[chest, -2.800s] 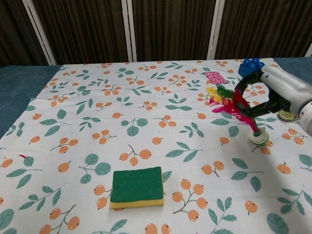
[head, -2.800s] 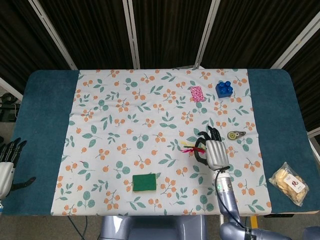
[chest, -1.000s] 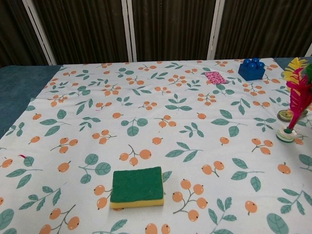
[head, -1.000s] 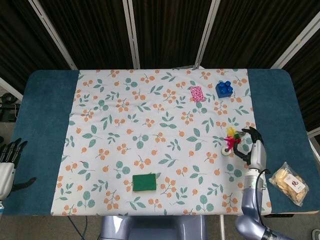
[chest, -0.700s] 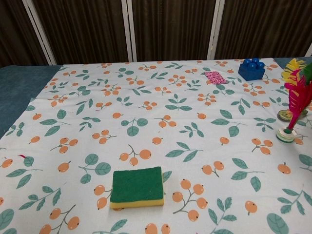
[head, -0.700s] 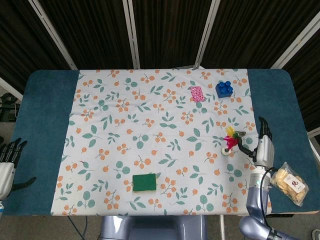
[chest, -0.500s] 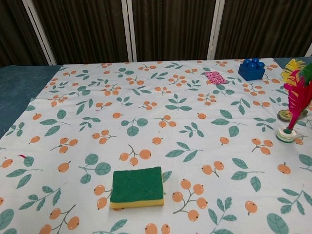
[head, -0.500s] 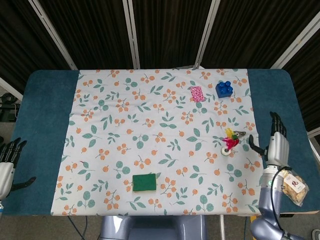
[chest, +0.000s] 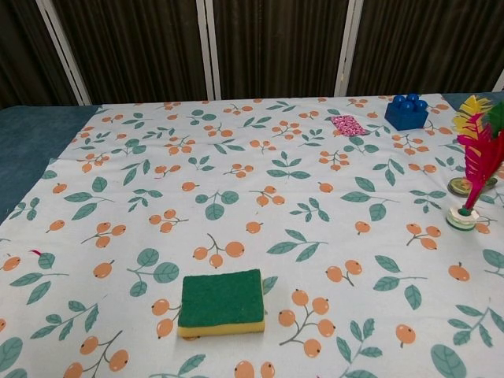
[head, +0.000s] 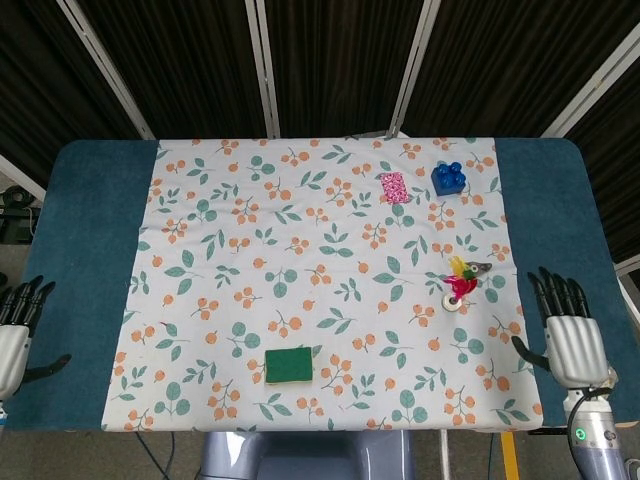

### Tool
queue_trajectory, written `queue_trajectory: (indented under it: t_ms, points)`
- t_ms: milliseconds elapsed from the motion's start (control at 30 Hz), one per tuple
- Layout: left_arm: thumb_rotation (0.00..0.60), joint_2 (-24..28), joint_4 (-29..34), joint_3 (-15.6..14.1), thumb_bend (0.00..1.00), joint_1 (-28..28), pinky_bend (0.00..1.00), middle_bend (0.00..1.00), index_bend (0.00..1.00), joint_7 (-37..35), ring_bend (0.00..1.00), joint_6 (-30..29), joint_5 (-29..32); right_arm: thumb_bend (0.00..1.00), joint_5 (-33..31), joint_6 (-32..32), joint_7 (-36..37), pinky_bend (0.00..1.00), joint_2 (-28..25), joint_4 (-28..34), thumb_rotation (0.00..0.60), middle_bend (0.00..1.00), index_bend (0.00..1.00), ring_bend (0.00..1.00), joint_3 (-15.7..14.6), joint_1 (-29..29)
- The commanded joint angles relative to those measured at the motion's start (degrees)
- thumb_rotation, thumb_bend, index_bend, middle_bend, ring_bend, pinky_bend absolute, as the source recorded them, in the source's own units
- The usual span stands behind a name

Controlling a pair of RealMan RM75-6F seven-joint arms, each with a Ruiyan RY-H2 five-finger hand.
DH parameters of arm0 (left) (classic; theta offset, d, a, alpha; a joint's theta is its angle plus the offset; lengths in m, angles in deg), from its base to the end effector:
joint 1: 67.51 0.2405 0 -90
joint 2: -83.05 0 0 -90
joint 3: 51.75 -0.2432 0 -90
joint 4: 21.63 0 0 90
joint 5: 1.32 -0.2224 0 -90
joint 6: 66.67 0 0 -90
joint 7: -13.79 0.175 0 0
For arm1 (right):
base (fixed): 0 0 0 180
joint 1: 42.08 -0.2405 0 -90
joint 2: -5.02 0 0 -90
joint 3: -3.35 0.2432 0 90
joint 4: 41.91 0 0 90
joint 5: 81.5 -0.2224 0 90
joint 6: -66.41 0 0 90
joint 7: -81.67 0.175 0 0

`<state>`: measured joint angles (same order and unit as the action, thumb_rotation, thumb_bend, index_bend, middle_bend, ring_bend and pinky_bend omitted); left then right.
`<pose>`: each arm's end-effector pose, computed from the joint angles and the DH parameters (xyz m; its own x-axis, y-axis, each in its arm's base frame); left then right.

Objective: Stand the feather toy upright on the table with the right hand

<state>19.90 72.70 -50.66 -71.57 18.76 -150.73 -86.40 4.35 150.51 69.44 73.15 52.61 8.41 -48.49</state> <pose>-0.3080 0.2003 0.1369 0.4573 0.0590 0.8874 0.8885 0.0138 -0.4588 -0.2798 -0.2268 0.1205 0.4871 0.0264 0.8730 -0.8722 -0.0370 0.4878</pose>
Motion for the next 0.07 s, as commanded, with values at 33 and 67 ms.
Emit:
queue_trajectory:
  t_ms: [33, 67]
  points:
    - [0.600, 0.0, -0.1, 0.0, 0.12, -0.1, 0.00, 0.00, 0.00, 0.3, 0.00, 0.1, 0.0, 0.13, 3.0, 0.9, -3.0, 0.00, -0.7, -2.5, 0.600, 0.00, 0.02, 0.00, -2.2, 0.7]
    - [0.600, 0.0, -0.2, 0.0, 0.11, -0.1, 0.00, 0.00, 0.00, 0.4, 0.00, 0.1, 0.0, 0.13, 3.1, 0.9, -3.0, 0.00, -0.7, -2.6, 0.600, 0.00, 0.02, 0.00, -2.3, 0.7]
